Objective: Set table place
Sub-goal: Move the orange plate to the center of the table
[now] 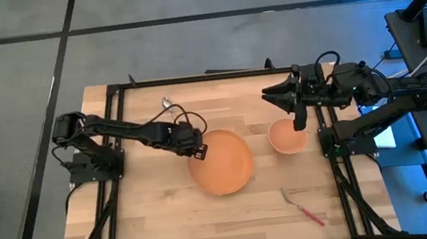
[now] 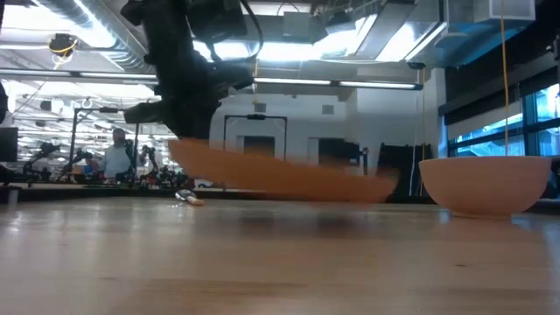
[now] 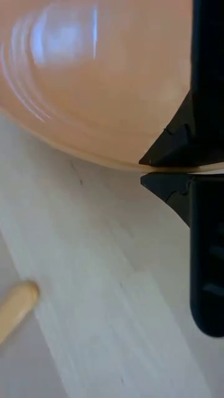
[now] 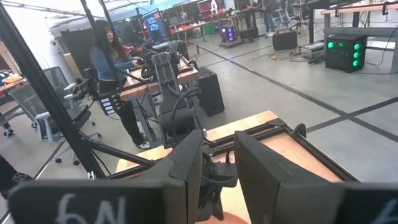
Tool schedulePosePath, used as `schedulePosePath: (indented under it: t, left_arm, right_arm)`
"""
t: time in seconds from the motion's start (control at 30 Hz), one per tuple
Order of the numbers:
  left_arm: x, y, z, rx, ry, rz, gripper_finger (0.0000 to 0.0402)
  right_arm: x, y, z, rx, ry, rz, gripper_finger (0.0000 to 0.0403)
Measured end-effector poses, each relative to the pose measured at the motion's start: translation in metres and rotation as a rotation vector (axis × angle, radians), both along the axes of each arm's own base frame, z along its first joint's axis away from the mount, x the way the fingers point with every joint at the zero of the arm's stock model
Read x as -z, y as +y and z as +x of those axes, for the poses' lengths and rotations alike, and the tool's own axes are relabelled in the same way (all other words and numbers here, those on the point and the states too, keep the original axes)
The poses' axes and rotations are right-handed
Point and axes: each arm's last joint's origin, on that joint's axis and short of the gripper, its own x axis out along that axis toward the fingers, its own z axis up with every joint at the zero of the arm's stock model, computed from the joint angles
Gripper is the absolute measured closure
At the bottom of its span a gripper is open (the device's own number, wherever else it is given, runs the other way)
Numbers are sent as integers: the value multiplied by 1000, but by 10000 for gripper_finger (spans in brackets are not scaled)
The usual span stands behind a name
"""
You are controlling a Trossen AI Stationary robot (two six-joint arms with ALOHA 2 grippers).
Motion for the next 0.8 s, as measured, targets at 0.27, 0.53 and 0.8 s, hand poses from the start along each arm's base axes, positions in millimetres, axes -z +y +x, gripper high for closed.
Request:
schedulePosePath:
  t: [0.27, 0.53, 0.8]
  left_arm:
    - [17, 0, 9, -26, 24, -15, 401]
    - [35, -4, 15, -11, 73, -57, 399]
    - [40, -5, 14, -20, 110, -55, 396]
  right_arm:
    - [0, 0, 0, -1, 4, 0, 306]
    - [0, 0, 0, 0, 5, 0, 306]
    - [1, 0, 0, 0, 7, -1, 306]
